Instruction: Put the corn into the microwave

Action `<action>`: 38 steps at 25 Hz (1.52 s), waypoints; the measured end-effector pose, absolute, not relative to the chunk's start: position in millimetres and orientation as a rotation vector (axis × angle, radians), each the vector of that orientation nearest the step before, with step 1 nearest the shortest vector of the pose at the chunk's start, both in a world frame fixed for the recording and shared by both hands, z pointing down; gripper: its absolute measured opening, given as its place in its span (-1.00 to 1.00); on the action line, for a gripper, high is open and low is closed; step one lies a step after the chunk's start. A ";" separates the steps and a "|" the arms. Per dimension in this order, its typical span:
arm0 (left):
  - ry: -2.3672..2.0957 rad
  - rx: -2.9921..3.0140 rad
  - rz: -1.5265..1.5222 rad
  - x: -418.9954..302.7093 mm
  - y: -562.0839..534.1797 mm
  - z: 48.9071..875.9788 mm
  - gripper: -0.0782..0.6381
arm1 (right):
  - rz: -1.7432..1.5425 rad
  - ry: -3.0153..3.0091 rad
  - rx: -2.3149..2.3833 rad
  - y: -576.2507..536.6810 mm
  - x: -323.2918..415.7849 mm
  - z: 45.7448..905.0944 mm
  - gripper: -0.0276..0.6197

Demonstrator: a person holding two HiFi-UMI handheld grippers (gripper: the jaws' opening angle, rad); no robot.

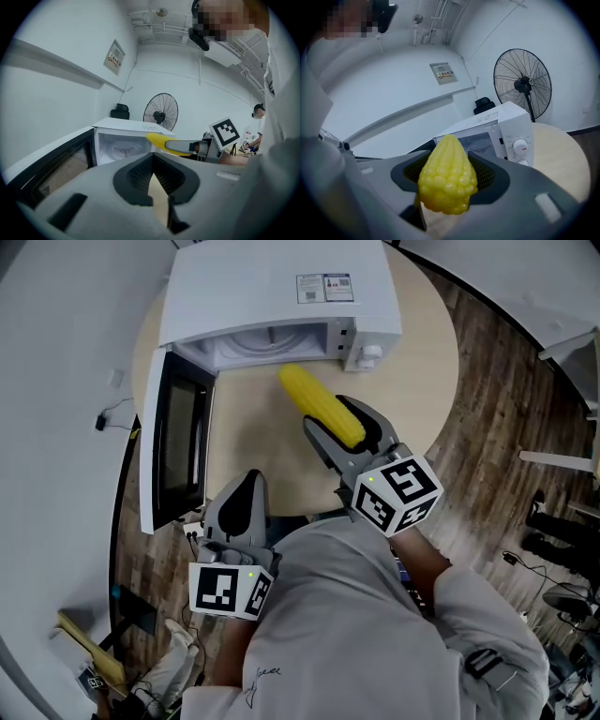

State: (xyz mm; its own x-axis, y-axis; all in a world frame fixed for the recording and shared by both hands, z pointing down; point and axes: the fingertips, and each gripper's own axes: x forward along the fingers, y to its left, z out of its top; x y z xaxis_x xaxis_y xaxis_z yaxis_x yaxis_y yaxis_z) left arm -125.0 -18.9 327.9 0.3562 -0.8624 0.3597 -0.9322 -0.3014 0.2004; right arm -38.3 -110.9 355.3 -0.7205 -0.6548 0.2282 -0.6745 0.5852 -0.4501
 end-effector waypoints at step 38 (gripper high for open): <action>-1.492 2.178 0.305 -173.8 -37.7 361.5 -0.81 | 0.804 -2.658 1.214 -177.0 -99.8 413.9 -0.11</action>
State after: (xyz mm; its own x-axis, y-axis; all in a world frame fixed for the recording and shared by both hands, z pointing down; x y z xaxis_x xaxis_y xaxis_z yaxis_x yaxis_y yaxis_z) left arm -173.8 -37.7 361.5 0.3809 -0.8140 0.4385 -0.9208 -0.2907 0.2601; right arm -99.8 -177.0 413.9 -0.6740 -0.6709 0.3091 -0.7297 0.5398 -0.4197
